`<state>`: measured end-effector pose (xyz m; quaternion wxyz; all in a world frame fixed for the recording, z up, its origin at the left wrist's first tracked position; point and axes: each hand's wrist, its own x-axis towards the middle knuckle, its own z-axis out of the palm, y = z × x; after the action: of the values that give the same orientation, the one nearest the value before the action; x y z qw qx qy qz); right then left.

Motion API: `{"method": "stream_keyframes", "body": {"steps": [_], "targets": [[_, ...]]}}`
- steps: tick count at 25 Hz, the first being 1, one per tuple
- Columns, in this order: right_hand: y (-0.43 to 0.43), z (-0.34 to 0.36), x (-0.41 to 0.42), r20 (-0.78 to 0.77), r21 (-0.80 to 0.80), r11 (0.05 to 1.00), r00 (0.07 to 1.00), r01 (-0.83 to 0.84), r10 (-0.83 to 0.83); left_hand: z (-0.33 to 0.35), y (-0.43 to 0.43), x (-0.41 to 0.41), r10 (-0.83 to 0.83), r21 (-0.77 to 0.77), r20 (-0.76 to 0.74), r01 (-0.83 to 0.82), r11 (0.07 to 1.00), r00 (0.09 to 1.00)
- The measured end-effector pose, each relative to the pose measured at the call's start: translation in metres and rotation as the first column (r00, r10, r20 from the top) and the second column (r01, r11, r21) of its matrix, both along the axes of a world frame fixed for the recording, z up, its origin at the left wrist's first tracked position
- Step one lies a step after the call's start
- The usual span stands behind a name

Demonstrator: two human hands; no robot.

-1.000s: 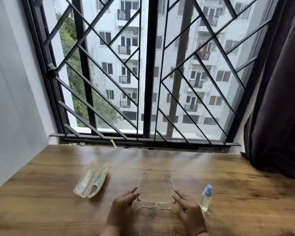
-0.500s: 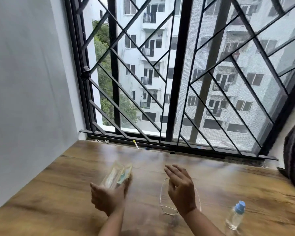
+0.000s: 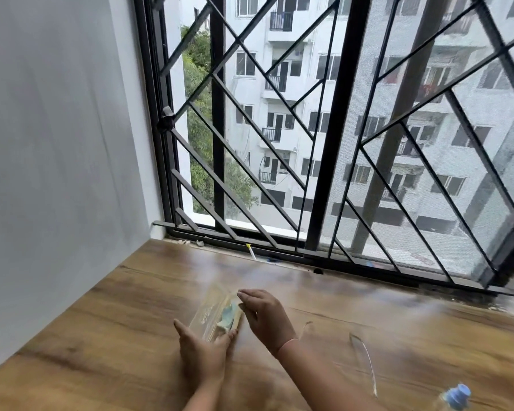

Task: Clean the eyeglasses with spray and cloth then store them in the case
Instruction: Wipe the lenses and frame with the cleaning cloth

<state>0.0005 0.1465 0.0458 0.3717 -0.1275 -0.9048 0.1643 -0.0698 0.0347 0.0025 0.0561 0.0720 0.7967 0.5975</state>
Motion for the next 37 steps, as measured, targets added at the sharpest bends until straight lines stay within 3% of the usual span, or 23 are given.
{"method": "stream_keyframes", "body": {"steps": [7,11,14,17,19,23,25,26,29,34,37], "targets": [[0.012,-0.011,-0.016,0.416,-0.213,0.971,0.909,0.112,-0.014,-0.008,0.005,0.002,-0.088,0.038,-0.153,0.095,0.995,0.984],[0.010,-0.016,-0.025,0.583,-0.097,0.986,0.811,0.132,-0.051,-0.014,0.006,0.001,-0.088,-0.003,-0.217,0.089,0.996,0.972],[0.002,-0.024,-0.028,0.614,-0.008,0.996,0.787,0.089,-0.066,-0.016,0.007,0.000,-0.101,-0.029,-0.220,0.098,0.995,0.970],[-0.003,-0.029,-0.030,0.560,-0.038,0.997,0.828,0.068,-0.035,-0.020,0.008,0.000,-0.115,-0.054,-0.231,0.105,0.993,0.966],[-0.001,-0.028,-0.034,0.592,-0.053,0.994,0.804,0.099,-0.048,-0.021,0.007,0.000,-0.110,-0.049,-0.237,0.101,0.994,0.965],[0.000,-0.026,-0.037,0.572,-0.248,0.941,0.819,0.231,-0.050,-0.015,0.005,0.004,-0.101,-0.014,-0.196,0.100,0.995,0.975],[0.001,-0.019,-0.033,0.438,-0.464,0.838,0.897,0.286,-0.063,-0.015,0.007,0.004,-0.084,-0.025,-0.191,0.081,0.996,0.978],[0.002,-0.013,-0.030,0.334,-0.608,0.741,0.939,0.284,-0.086,-0.016,0.008,0.003,-0.079,-0.031,-0.192,0.075,0.997,0.978],[0.008,0.010,-0.014,-0.002,-0.909,0.410,0.983,0.075,-0.185,-0.012,0.008,0.001,-0.079,-0.034,-0.146,0.075,0.997,0.986],[0.021,0.057,0.045,-0.331,-0.943,0.053,0.904,-0.329,-0.271,-0.005,0.010,0.003,-0.092,-0.109,-0.107,0.080,0.991,0.990],[0.025,0.078,0.089,-0.428,-0.878,-0.052,0.830,-0.475,-0.358,-0.009,0.014,0.003,-0.112,-0.115,-0.125,0.098,0.988,0.986]]}}
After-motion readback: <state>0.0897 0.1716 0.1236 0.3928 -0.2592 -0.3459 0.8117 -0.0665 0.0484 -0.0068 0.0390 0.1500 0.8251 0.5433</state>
